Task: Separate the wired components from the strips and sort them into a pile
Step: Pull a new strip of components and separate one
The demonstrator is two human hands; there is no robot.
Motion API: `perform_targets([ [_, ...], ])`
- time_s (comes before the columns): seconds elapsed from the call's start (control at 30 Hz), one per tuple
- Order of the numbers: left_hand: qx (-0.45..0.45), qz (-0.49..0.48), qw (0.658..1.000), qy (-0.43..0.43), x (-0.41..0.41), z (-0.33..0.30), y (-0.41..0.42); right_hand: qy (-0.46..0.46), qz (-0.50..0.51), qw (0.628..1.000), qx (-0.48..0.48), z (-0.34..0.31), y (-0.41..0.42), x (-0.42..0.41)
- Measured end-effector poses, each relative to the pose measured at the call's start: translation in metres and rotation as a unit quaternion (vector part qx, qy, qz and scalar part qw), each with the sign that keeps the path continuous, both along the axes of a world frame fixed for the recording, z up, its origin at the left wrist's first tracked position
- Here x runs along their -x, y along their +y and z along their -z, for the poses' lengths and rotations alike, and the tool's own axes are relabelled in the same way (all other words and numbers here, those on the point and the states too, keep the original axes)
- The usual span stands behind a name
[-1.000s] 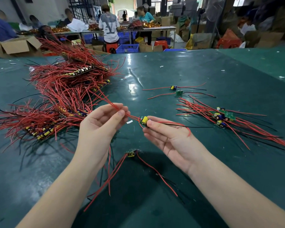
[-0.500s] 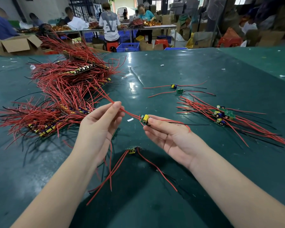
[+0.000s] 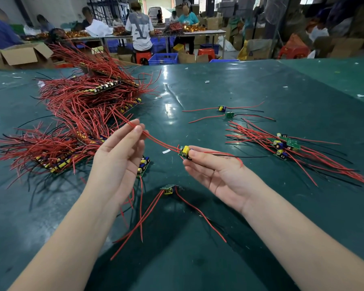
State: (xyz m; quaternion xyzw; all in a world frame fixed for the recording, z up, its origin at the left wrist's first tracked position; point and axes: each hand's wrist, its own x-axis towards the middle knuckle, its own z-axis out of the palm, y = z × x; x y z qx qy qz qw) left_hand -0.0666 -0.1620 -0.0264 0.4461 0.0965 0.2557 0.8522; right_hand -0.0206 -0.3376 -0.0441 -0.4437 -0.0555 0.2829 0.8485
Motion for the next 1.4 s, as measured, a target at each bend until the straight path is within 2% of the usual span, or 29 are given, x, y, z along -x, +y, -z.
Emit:
perform_targets([
  [0.43,-0.006,0.004,1.000,0.027,0.0035,-0.0041,0.0041,0.001,-0.008,1.000,0.003,-0.0038,-0.0043,-0.0022],
  [0.6,-0.010,-0.002,1.000,0.010,0.0025,-0.0026,0.0051,-0.004,-0.003,1.000,0.005,-0.0029,-0.0056,-0.0032],
  [0.8,-0.062,-0.064,0.996,0.001,0.0025,0.0026,0.0024,-0.026,0.002,0.999,0.040,-0.0003,-0.0069,-0.0042],
  [0.93,-0.067,-0.092,0.993,0.007,0.0020,0.0018,-0.0005,-0.036,-0.004,0.998,0.047,0.0006,-0.0066,-0.0049],
  [1.23,-0.003,-0.056,0.998,0.021,0.0014,0.0003,0.0037,-0.060,0.005,0.997,0.053,-0.0003,-0.0079,-0.0062],
  [1.4,0.106,-0.006,0.993,0.057,0.0019,-0.0041,0.0067,-0.063,0.003,0.996,0.056,-0.0016,-0.0087,-0.0063],
])
